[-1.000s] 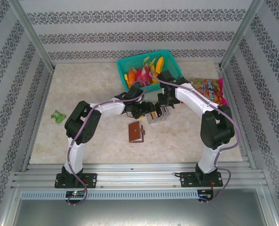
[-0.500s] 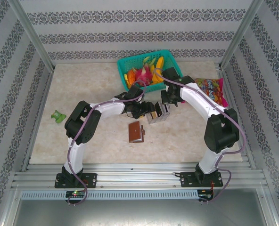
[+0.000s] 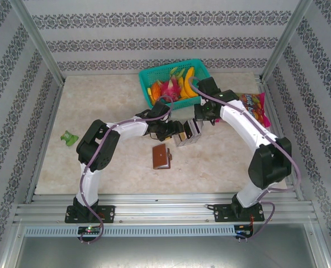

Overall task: Put the credit cards into the card holder
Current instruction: Pick up the credit card from the storage box.

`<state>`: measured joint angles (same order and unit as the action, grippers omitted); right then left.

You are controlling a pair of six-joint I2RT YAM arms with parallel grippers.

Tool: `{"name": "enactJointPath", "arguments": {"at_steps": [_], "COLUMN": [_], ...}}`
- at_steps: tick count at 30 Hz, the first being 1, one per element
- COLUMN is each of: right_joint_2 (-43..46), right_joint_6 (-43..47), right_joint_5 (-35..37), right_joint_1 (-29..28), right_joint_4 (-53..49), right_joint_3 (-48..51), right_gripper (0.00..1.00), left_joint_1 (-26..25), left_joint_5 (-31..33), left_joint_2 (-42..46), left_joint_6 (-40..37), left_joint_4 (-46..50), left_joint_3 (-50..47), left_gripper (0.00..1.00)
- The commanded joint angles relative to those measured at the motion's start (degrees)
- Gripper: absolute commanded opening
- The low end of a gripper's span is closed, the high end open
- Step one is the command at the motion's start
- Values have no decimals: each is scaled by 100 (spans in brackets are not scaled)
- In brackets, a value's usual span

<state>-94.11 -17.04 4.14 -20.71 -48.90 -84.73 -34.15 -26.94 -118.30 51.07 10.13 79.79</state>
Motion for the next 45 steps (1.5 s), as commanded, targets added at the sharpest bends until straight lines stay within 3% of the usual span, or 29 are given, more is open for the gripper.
{"name": "enactJointPath", "arguments": {"at_steps": [1, 6, 13, 18, 24, 26, 36, 40, 43, 45], "right_joint_2": [397, 855, 1318, 1386, 1325, 1294, 1062, 994, 995, 976], "right_joint_6": [-197, -532, -1205, -1573, -1851, -1930, -2264, -2454, -2716, -2866], "right_joint_5": [-448, -1719, -3509, -4219, -4729, -4775, -5118, -5329, -5446, -5535], "right_joint_1": [150, 459, 777, 838, 855, 875, 1007, 1018, 1027, 1028], "right_joint_4": [156, 670, 1569, 2051, 2472, 2559, 3020, 3326, 3702, 3888], "right_joint_3": [105, 444, 852, 989, 1087, 1130, 1292, 1376, 1509, 1563], "right_gripper": [3, 4, 3, 3, 4, 4, 6, 10, 24, 25], "left_joint_1": [-50, 136, 650, 786, 780, 782, 787, 783, 787, 785], "left_joint_5": [57, -227, -1362, -1838, -2153, -2212, -2159, -2052, -1947, -1880], "left_joint_2": [424, 932, 1456, 1310, 1126, 1111, 1064, 1053, 1032, 1014], "left_joint_6": [-71, 123, 1545, 2365, 2658, 2697, 3139, 3340, 3575, 3766], "left_joint_4": [-217, -974, -3979, -5486, -6022, -6040, -6471, -6600, -6763, -6991], "left_joint_3": [-131, -571, -1561, -1547, -1249, -1203, -1246, -1283, -1324, -1357], "left_gripper": [71, 75, 84, 84, 80, 75, 15, 0, 0, 0]}}
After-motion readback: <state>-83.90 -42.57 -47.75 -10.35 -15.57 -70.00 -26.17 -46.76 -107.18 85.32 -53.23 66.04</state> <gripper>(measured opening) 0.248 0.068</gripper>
